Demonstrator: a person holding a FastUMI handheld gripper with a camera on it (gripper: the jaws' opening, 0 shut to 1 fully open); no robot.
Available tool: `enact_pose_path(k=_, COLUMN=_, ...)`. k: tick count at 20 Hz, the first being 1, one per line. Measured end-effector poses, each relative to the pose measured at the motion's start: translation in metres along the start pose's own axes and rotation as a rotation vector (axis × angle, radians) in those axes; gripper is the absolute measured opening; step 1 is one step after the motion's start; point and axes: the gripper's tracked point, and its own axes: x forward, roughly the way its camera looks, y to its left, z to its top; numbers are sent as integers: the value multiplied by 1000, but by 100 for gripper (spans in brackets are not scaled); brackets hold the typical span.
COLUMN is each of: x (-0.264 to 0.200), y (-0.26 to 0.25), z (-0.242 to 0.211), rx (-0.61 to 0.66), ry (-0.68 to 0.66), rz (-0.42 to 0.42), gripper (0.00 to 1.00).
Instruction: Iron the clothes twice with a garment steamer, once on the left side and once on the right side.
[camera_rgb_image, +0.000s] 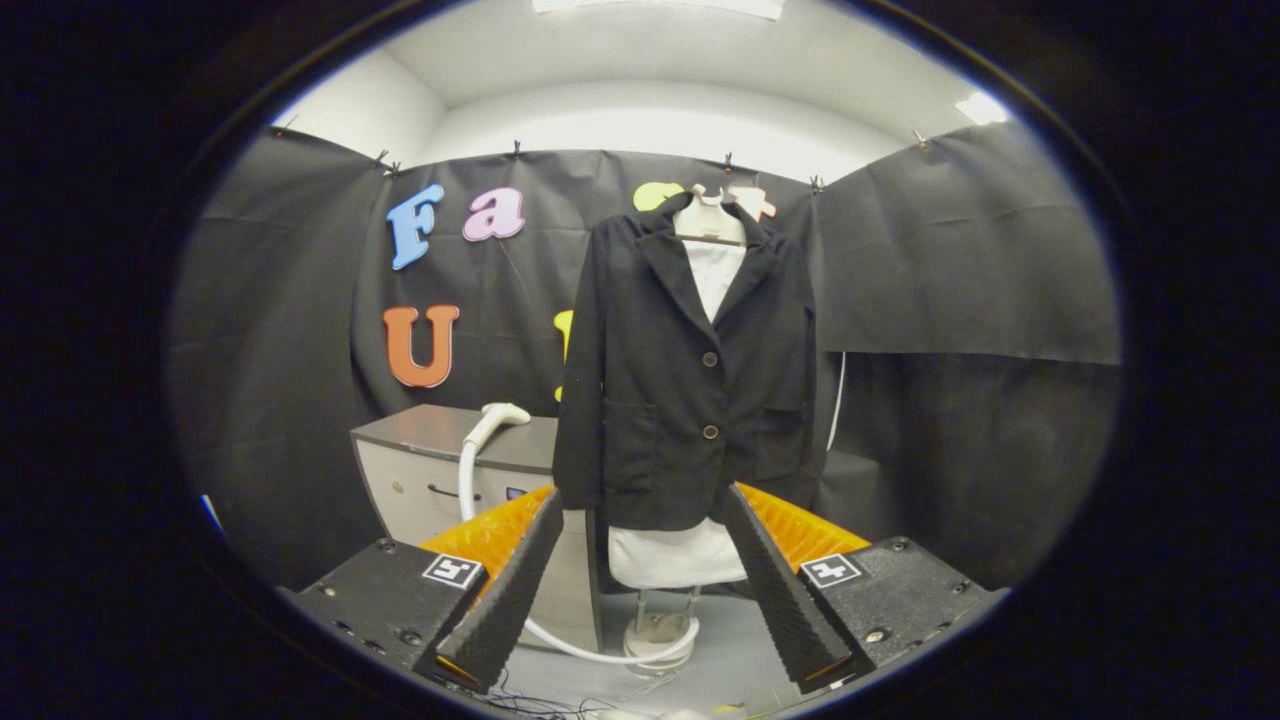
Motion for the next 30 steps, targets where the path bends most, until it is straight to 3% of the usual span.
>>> enact_pose_path(k=12, x=74, y=56, z=60, rx=29, ry=-64, rz=44, gripper=100)
enact_pose_path(k=22, x=216, y=177, z=80, rx=57, ry=40, rz=160, gripper=100)
enact_pose_path(k=30, x=334, y=278, z=41, rx=18, ry=207, rz=227, gripper=100)
